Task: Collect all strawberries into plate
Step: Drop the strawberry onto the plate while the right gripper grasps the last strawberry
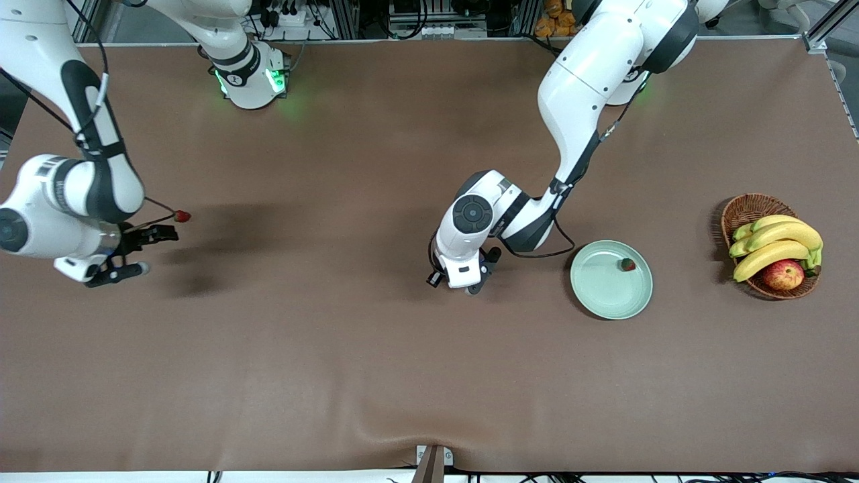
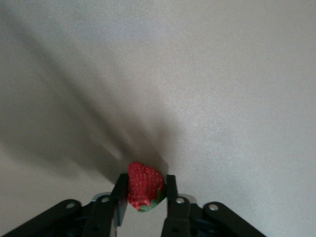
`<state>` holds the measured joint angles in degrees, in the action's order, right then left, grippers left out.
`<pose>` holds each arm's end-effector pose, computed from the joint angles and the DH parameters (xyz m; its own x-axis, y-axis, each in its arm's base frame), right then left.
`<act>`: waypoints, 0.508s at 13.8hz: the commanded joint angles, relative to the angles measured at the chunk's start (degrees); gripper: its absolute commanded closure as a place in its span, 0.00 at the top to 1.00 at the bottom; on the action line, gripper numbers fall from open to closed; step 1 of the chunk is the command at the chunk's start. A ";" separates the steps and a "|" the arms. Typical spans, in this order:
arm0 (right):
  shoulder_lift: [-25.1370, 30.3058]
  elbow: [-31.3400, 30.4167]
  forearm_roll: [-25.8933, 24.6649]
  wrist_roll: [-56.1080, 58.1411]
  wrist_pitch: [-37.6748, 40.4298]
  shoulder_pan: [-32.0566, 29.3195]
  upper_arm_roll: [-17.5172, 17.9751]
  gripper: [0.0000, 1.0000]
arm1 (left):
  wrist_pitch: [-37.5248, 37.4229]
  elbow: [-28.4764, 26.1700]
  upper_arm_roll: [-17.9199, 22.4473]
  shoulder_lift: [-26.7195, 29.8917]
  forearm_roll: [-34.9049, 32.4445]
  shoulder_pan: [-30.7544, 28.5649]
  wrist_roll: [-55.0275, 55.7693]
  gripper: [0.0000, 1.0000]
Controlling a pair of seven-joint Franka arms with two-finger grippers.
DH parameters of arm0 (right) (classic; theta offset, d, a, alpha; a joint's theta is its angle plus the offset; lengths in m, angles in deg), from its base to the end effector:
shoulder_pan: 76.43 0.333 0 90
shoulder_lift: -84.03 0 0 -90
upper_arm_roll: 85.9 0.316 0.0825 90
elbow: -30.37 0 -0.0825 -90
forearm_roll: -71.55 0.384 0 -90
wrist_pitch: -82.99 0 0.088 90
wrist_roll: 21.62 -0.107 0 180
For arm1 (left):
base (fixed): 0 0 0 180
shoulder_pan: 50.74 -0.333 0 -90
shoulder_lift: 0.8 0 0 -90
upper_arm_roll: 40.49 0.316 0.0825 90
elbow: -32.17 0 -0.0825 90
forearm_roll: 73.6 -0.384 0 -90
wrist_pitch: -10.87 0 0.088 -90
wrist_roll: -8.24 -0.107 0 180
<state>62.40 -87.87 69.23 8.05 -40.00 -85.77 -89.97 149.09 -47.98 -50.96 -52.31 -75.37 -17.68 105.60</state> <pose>0.5414 -0.1308 0.2286 0.9098 0.3081 -0.2781 0.2921 -0.9513 -0.0983 0.5574 -0.4892 0.1828 0.5459 0.8271 -0.1341 0.8377 -0.5354 0.1079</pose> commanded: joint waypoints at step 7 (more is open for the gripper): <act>2.90 -16.41 -4.26 4.96 -13.86 -2.52 0.91 1.00 | -19.73 -1.31 0.36 13.61 -3.41 -8.00 -18.74 0.00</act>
<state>62.45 -101.05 67.31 12.32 -52.82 -86.74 -89.96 133.96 -45.53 -50.28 -44.38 -77.46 -23.38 91.94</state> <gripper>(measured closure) 0.000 0.665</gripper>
